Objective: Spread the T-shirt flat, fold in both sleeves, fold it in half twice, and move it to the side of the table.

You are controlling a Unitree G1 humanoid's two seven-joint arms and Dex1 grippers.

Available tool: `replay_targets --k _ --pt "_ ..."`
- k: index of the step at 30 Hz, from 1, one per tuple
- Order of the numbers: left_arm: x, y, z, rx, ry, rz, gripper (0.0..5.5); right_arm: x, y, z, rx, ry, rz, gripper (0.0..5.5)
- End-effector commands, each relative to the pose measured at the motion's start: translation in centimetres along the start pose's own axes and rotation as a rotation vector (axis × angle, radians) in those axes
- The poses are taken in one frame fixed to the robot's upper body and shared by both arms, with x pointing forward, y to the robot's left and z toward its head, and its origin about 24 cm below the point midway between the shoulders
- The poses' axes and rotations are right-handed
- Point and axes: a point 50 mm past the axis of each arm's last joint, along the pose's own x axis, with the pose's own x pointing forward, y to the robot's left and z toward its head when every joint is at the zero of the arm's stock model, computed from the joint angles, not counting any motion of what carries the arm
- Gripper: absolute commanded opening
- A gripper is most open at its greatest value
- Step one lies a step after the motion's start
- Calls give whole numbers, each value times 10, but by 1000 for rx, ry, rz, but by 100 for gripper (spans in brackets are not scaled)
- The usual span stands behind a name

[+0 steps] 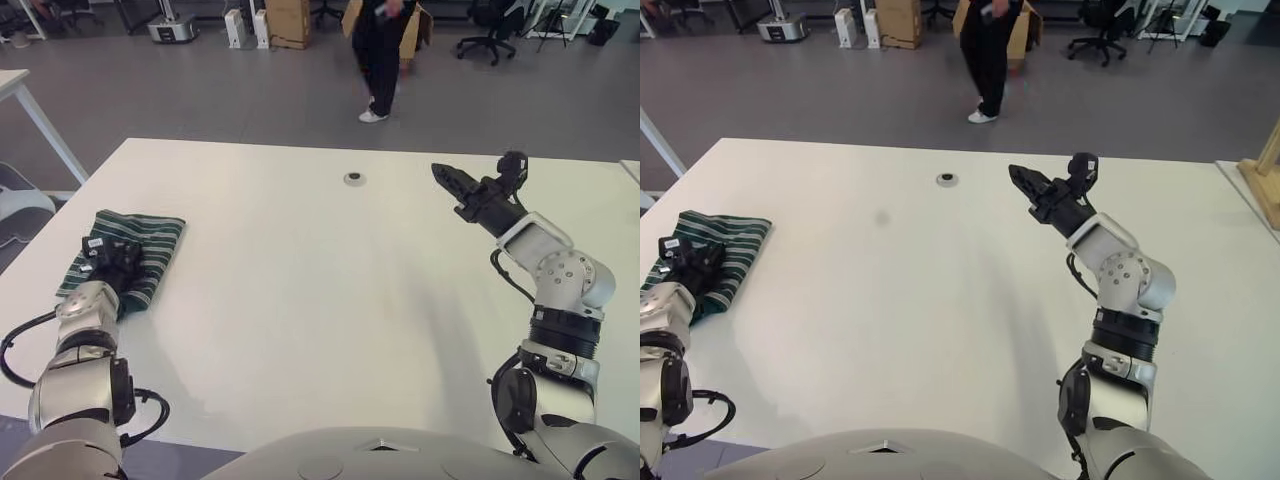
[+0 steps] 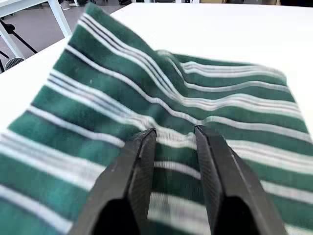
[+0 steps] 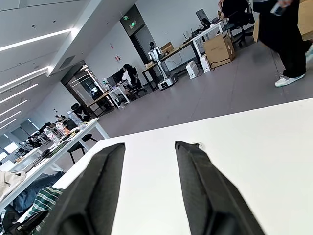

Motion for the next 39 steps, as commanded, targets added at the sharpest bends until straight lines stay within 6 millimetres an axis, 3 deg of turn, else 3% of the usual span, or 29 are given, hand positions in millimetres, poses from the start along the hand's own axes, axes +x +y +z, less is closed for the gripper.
replay_targets --k 1,2,4,6,9,13,21,29,35,39 --pt "28 -60 101 -72 -419 -242 143 -5 0 2 -11 -71 -39 190" --pt "27 -78 116 -121 -480 -304 143 -6 -1 1 -5 -90 -53 190" --pt "21 -111 118 -243 -496 -403 143 -6 -6 -6 -36 -102 -105 190" --pt "13 -145 90 -330 -415 -467 143 -6 -13 -23 -96 -87 -186 190" --pt "0 -169 49 -397 -292 -456 143 -2 -22 -46 -155 -77 -290 190" --pt "-7 -178 25 -414 -213 -390 143 7 -26 -62 -191 -77 -360 190" --pt "-10 -179 13 -369 -175 -309 143 18 -25 -66 -282 -66 -356 190" --pt "-13 -176 11 -402 -183 -305 143 28 -24 -66 -292 -75 -340 190" --pt "-3 -179 16 -344 -192 -322 143 24 -24 -68 -277 -103 -366 190" --pt "0 -191 16 -309 -190 -349 143 14 -30 -75 -268 -71 -388 190"
